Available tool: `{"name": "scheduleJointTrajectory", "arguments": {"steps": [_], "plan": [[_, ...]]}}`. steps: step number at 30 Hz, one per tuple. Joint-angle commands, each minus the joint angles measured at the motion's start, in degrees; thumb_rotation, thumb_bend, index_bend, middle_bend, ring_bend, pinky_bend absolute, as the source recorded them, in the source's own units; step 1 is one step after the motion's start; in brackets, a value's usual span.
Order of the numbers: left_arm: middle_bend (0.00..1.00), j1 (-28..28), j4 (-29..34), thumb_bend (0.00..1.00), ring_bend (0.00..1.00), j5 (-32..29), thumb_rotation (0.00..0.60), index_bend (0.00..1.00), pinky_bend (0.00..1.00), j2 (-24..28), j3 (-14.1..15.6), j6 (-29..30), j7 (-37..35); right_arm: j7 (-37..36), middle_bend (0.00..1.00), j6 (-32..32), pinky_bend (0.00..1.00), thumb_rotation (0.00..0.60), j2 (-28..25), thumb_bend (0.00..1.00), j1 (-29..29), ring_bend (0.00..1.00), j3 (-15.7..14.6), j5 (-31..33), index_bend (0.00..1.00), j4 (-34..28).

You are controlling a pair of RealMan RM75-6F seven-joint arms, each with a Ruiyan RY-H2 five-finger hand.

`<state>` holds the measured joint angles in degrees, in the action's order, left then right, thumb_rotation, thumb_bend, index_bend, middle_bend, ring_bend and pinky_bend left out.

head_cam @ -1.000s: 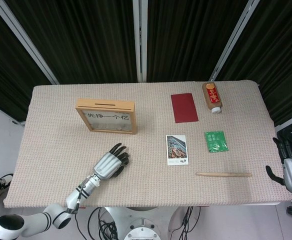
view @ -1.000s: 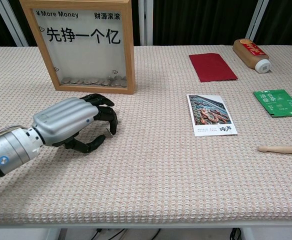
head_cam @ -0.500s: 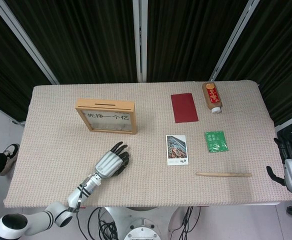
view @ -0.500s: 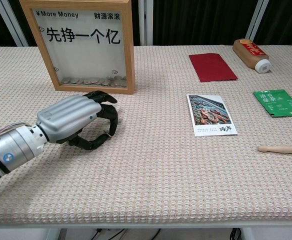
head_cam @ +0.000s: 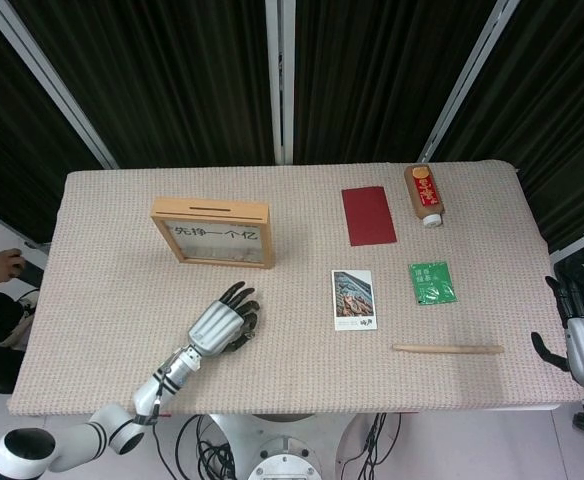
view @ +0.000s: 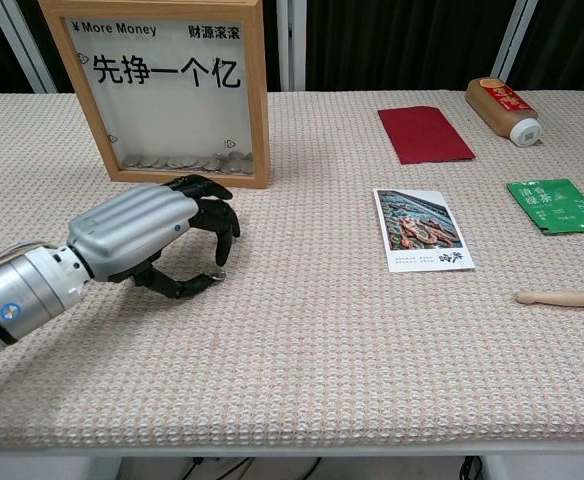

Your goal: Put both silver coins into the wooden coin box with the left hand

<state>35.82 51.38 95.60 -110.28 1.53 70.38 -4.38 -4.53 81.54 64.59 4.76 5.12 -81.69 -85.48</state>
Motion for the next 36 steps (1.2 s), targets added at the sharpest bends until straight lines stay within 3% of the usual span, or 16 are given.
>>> {"name": "scheduleJointTrajectory", "arguments": {"steps": [1, 27, 36], "plan": [[0.28, -0.05, -0.02, 0.31, 0.10, 0.08, 0.600, 0.52, 0.08, -0.05, 0.14, 0.11, -0.20, 0.00, 0.00, -0.03, 0.00, 0.600, -0.01, 0.28, -0.01, 0.00, -0.04, -0.01, 0.00, -0.01], [0.30, -0.23, 2.83, 0.40, 0.10, -1.94, 0.600, 0.59, 0.08, 0.49, -0.75, -0.97, -2.69, -0.34, 0.00, -0.27, 0.00, 0.600, -0.18, 0.28, 0.04, 0.00, -0.08, -0.02, 0.00, 0.10], [0.30, -1.59, 12.37, 0.41, 0.10, -3.11, 0.600, 0.60, 0.08, 6.44, -2.17, 1.48, -1.03, -0.24, 0.00, 0.23, 0.00, 0.600, -0.74, 0.28, -0.02, 0.00, 0.20, -0.08, 0.00, -0.51]]}}
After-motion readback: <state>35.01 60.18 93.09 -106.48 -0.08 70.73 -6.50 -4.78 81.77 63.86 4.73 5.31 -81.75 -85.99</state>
